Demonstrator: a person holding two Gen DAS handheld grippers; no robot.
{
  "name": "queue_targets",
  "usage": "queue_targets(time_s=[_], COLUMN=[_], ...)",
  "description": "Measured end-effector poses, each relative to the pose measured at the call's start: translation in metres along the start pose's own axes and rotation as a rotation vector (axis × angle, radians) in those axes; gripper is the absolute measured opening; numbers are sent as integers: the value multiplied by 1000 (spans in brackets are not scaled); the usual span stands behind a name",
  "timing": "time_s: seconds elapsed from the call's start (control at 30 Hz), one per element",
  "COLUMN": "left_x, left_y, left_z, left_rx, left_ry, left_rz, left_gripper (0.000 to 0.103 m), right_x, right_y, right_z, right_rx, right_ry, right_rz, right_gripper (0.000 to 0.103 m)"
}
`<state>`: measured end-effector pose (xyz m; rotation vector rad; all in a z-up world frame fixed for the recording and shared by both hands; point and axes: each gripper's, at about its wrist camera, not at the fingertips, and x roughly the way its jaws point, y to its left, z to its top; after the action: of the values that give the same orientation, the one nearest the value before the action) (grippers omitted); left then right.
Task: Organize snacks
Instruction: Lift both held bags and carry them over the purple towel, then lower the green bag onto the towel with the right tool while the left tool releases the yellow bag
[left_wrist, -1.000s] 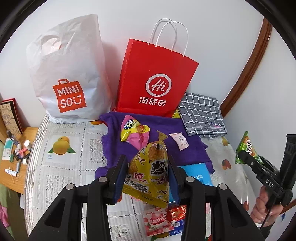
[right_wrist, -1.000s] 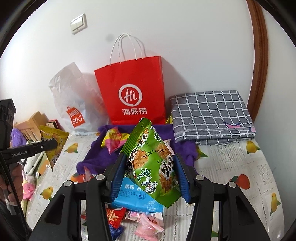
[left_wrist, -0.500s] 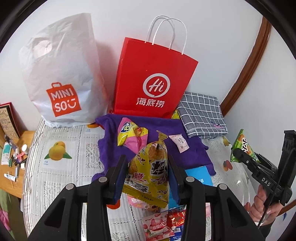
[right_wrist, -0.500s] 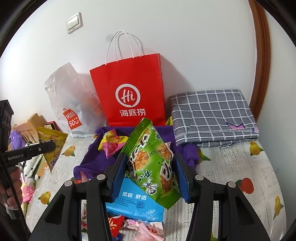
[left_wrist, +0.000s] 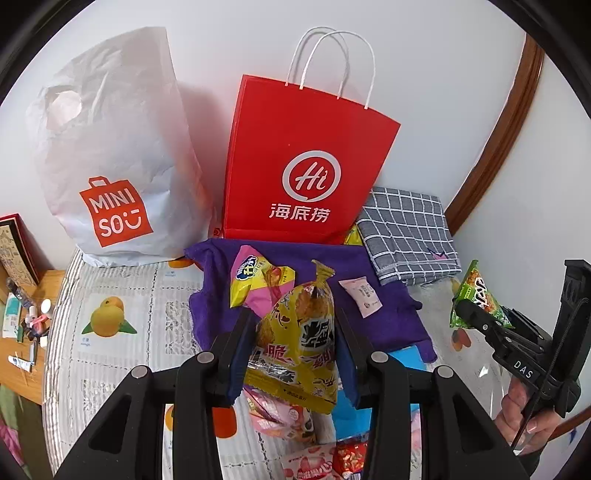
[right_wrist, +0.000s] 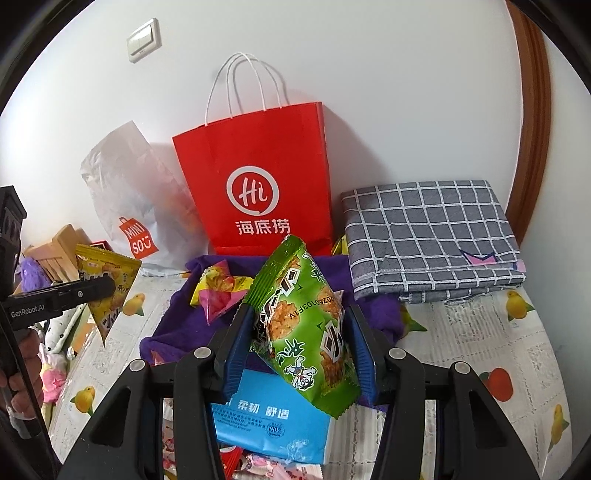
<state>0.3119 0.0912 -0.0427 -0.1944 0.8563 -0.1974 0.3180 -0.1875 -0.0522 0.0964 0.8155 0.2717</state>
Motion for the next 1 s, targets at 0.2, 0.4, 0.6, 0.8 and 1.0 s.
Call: queue_targets(time_s=[0.2,0.4,0.6,0.8,1.0], left_x=[18,35,56,78,100], left_y=[3,4,10,16,25], left_z=[6,12,17,17,13], left_rx=[2,15,5,-8,-22], left_ry=[15,21,41,73,119], left_rz=[3,1,2,1,14], left_gripper=[39,39,39,39,39], right_x=[17,38,66,89,112], right_y=[-6,-13,-18,-18,-25], right_z=[5,10,12,13,7], right_rx=[-1,0,-1,-4,16], right_ry=[9,25,63,94,155], right_rz=[-6,-15,-18,-4,27], right_gripper=[50,49,49,49,49])
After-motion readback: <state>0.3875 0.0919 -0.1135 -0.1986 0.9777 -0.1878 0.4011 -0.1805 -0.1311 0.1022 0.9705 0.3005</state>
